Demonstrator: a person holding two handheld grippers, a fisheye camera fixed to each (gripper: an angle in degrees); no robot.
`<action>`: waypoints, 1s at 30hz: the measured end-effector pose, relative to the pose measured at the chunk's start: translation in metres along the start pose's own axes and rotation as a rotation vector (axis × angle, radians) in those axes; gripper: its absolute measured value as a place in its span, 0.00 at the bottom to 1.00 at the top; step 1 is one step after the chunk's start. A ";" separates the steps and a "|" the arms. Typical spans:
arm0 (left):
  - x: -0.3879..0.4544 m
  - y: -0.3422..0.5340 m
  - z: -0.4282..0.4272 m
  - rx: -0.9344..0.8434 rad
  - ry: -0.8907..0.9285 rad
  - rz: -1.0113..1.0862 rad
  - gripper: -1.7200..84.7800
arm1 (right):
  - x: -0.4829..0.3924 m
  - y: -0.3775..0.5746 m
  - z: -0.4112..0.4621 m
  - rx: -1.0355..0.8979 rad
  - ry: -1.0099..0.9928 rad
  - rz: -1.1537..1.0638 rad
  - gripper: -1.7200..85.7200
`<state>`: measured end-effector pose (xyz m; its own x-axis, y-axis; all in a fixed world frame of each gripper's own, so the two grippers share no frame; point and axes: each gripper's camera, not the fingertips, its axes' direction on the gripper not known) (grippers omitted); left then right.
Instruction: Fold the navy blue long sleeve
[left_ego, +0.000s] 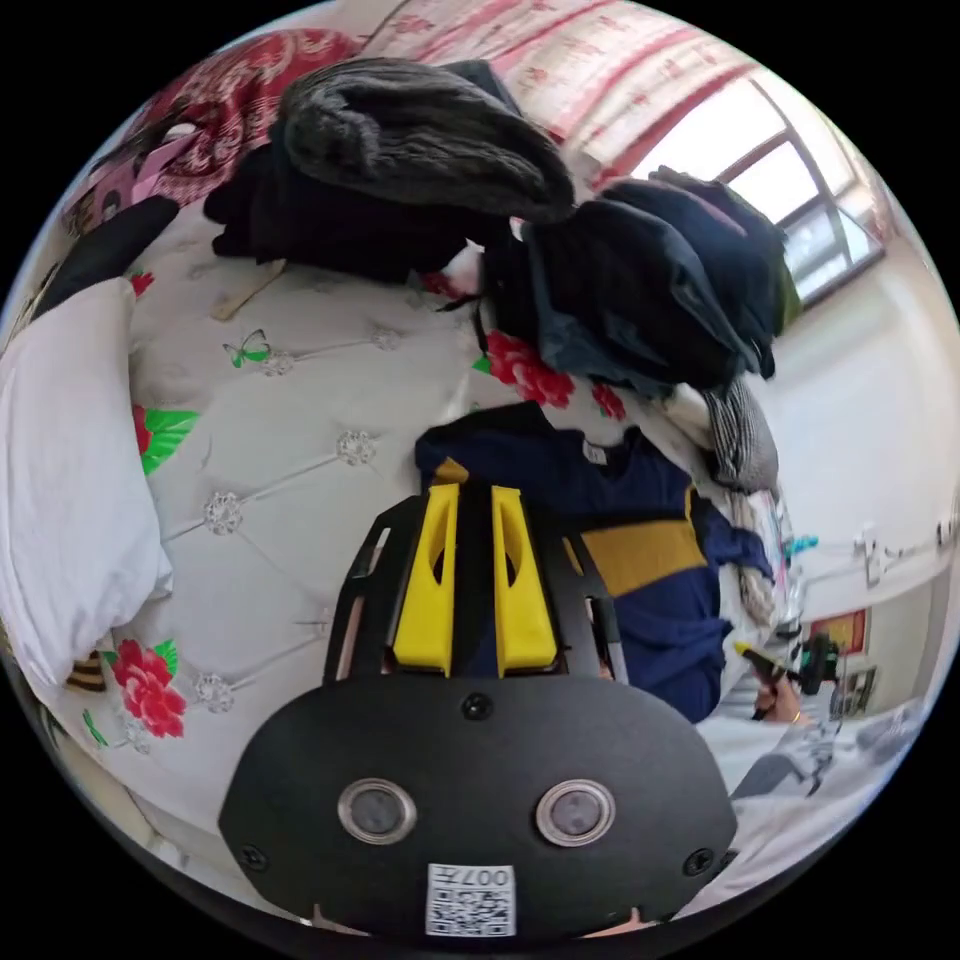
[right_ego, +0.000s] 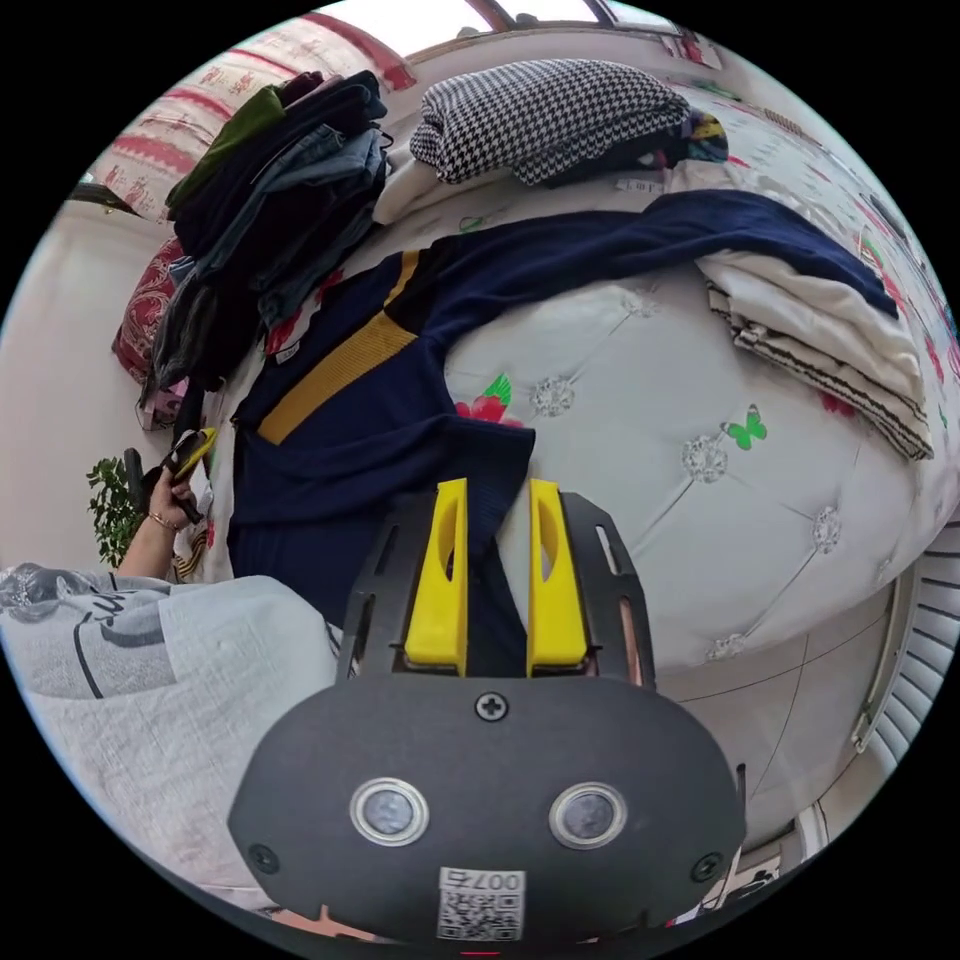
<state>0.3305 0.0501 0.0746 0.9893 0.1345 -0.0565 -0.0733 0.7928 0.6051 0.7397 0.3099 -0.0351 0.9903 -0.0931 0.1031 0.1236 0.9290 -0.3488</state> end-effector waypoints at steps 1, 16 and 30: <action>0.007 0.014 -0.002 -0.033 -0.010 0.059 0.09 | 0.001 0.000 0.001 -0.010 -0.011 0.004 0.06; 0.030 0.087 0.035 -0.255 -0.234 0.240 0.02 | -0.004 -0.007 -0.126 0.034 -0.252 -0.237 0.02; 0.031 0.091 0.030 -0.244 -0.268 0.216 0.07 | 0.052 0.046 -0.074 -0.147 -0.031 -0.139 0.04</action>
<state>0.3583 0.1084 0.1514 0.9434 0.1793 0.2789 -0.2784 0.8852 0.3728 0.8019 0.3208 -0.1146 0.9610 -0.2035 0.1873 0.2690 0.8454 -0.4614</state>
